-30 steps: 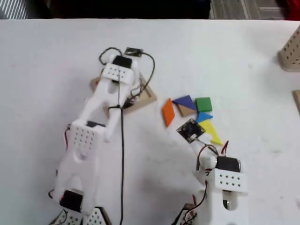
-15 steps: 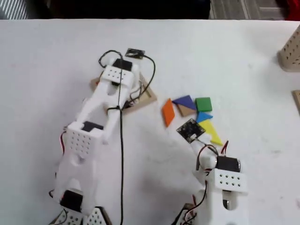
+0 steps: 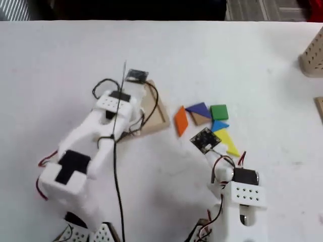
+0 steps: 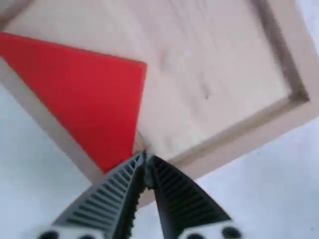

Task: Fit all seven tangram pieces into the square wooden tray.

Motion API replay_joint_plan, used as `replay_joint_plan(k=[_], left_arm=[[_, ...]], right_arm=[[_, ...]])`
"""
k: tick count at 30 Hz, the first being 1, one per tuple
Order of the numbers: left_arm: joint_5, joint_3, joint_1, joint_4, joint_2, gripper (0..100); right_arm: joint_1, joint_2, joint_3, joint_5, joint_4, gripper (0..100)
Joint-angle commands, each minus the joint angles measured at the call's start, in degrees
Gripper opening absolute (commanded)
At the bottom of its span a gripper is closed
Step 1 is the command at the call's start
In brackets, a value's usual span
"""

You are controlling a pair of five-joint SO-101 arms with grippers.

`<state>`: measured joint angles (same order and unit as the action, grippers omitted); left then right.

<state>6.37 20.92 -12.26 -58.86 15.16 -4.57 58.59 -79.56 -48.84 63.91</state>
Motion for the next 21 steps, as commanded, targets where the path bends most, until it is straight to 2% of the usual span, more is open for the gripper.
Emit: replay_joint_plan(k=[1, 10, 17, 21], left_arm=[[-3.2, 12.4, -0.9, 3.1, -8.4, 2], [-11.8, 34.9, 0.7, 9.1, -30.0, 2], [-20.3, 46.3, 8.6, 8.6, -44.7, 2], [-26.2, 50.5, 9.6, 4.8, -53.0, 2]], right_arm=[[0.0, 0.7, 0.3, -0.2, 0.7, 1.9], [-0.1, 0.7, 0.3, -0.2, 0.7, 1.9], [0.0, 0.7, 0.3, -0.1, 0.7, 1.9], [0.0, 0.7, 0.3, -0.1, 0.7, 1.9]])
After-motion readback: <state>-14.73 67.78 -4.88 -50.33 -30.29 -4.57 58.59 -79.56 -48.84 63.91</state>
